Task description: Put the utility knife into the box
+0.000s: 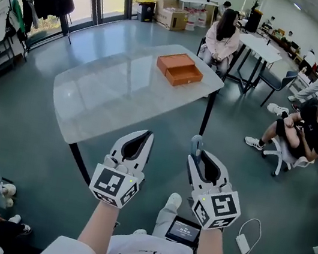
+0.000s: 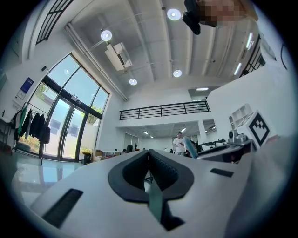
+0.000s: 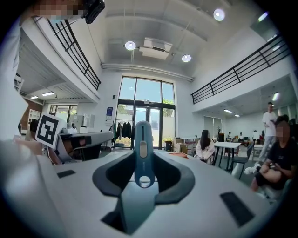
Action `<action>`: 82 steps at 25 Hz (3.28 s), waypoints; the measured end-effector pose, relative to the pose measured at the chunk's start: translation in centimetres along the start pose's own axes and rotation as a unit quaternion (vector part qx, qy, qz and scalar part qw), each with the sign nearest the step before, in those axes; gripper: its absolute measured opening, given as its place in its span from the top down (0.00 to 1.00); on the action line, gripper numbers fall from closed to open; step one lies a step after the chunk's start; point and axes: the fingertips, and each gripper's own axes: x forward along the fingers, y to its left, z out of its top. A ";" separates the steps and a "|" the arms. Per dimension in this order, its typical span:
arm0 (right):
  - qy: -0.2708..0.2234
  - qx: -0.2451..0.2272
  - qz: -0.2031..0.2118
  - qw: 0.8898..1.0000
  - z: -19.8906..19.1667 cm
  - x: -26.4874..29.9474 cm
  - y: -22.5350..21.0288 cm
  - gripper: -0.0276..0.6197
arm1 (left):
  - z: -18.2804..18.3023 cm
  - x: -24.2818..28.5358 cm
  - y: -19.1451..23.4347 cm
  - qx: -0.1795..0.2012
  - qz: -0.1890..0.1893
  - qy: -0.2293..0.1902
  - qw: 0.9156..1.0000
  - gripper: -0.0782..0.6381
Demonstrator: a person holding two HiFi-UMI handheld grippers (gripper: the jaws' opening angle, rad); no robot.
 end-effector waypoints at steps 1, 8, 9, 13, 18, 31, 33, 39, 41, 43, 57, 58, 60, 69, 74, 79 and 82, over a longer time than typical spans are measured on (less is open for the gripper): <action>-0.001 0.001 0.000 1.000 0.0 0.4 -0.4 0.75 | -0.1 0.4 0.2 0.001 0.001 0.000 1.000 0.87; -0.007 -0.003 0.012 1.000 0.3 3.8 -3.2 0.75 | -0.8 4.3 1.9 0.004 0.010 0.001 1.000 0.87; -0.007 -0.003 0.014 1.000 0.3 4.3 -3.7 0.75 | -0.9 5.0 2.0 0.004 0.011 0.001 1.000 0.87; -0.005 -0.001 0.019 1.000 0.1 6.2 -6.2 0.75 | -1.5 8.0 2.5 0.006 0.013 0.005 1.000 0.87; -0.003 0.006 0.024 1.000 -0.3 8.7 -9.7 0.75 | -2.8 12.0 3.1 0.006 0.014 0.014 1.000 0.87; 0.004 0.005 0.066 0.998 -0.2 16.2 -19.6 0.75 | -4.9 23.8 4.6 0.009 0.041 0.022 0.999 0.87; 0.007 0.005 0.073 0.997 -0.5 17.2 -20.9 0.75 | -5.3 25.2 4.8 0.009 0.047 0.021 0.999 0.87; 0.007 -0.001 0.098 0.995 -1.7 19.6 -23.1 0.75 | -7.2 27.9 5.6 0.011 0.072 0.020 0.997 0.87; 0.007 -0.001 0.102 0.995 -1.6 20.4 -24.0 0.75 | -7.3 29.0 5.7 0.020 0.076 0.023 0.997 0.87; 0.007 0.000 0.104 0.995 -1.3 21.2 -24.9 0.75 | -7.1 30.0 5.8 0.028 0.076 0.026 0.996 0.87; 0.009 0.007 0.121 0.993 -1.2 26.1 -27.3 0.75 | -7.6 33.1 9.6 0.030 0.105 0.033 0.993 0.87; 0.009 0.006 0.123 0.992 -1.2 26.7 -27.4 0.75 | -7.7 33.4 10.1 0.031 0.106 0.033 0.993 0.87; 0.009 0.005 0.125 0.992 -1.4 27.8 -27.6 0.75 | -8.0 34.1 10.9 0.032 0.108 0.034 0.993 0.87; 0.013 0.006 0.135 0.991 -2.1 33.7 -30.4 0.75 | -9.8 38.6 15.2 0.029 0.116 0.029 0.992 0.87; 0.020 0.005 0.141 0.990 -2.3 37.7 -31.8 0.75 | -10.9 41.4 17.9 0.026 0.118 0.035 0.992 0.87; 0.031 -0.002 0.155 0.987 -2.6 41.8 -32.6 0.75 | -12.0 44.2 20.9 0.021 0.125 0.043 0.991 0.87; 0.041 -0.003 0.161 0.986 -2.5 44.2 -33.2 0.75 | -12.3 45.8 22.6 0.017 0.128 0.050 0.990 0.87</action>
